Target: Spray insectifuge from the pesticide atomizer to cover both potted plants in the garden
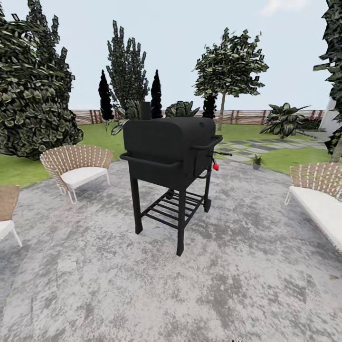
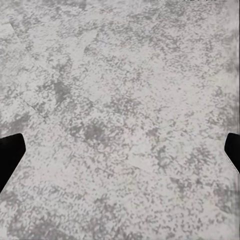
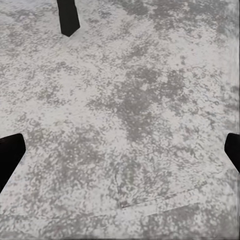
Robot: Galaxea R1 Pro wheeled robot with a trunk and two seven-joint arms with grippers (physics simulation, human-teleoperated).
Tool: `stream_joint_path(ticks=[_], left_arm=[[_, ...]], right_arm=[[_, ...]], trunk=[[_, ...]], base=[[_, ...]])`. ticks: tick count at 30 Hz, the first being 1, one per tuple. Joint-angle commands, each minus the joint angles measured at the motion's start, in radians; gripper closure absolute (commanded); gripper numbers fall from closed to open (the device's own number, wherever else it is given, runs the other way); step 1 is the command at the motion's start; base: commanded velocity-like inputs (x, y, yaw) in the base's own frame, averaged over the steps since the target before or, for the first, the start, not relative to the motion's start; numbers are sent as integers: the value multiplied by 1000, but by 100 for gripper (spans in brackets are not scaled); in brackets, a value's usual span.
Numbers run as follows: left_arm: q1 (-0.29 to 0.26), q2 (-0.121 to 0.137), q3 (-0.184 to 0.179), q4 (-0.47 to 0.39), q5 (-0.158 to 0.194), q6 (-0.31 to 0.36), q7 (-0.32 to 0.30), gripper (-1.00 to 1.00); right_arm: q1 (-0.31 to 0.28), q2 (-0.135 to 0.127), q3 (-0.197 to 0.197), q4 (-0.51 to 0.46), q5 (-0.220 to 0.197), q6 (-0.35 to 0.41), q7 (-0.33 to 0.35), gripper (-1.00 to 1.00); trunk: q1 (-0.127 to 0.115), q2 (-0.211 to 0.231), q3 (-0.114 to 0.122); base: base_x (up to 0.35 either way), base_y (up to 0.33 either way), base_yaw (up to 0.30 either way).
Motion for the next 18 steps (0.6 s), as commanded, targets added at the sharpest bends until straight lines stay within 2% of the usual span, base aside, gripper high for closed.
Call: stream_joint_path(ticks=[1,6,18], left_arm=[[0,-1,-1,0,-2,-3,4,-100],[-1,0,-1,0,2,-3,4,-100],[-2,-2,0,0,5,-2,4,-100]], right_arm=[[-1,0,0,1,0,-3,0,-100],[-1,0,0,1,0,-3,0,-100],[-1,0,-1,1,-1,-3,-3,-100]], trunk=[[0,-1,-1],[0,-1,-1],[46,-85,-39]], base=[[0,0,-267],[0,0,-268],[0,0,-262]])
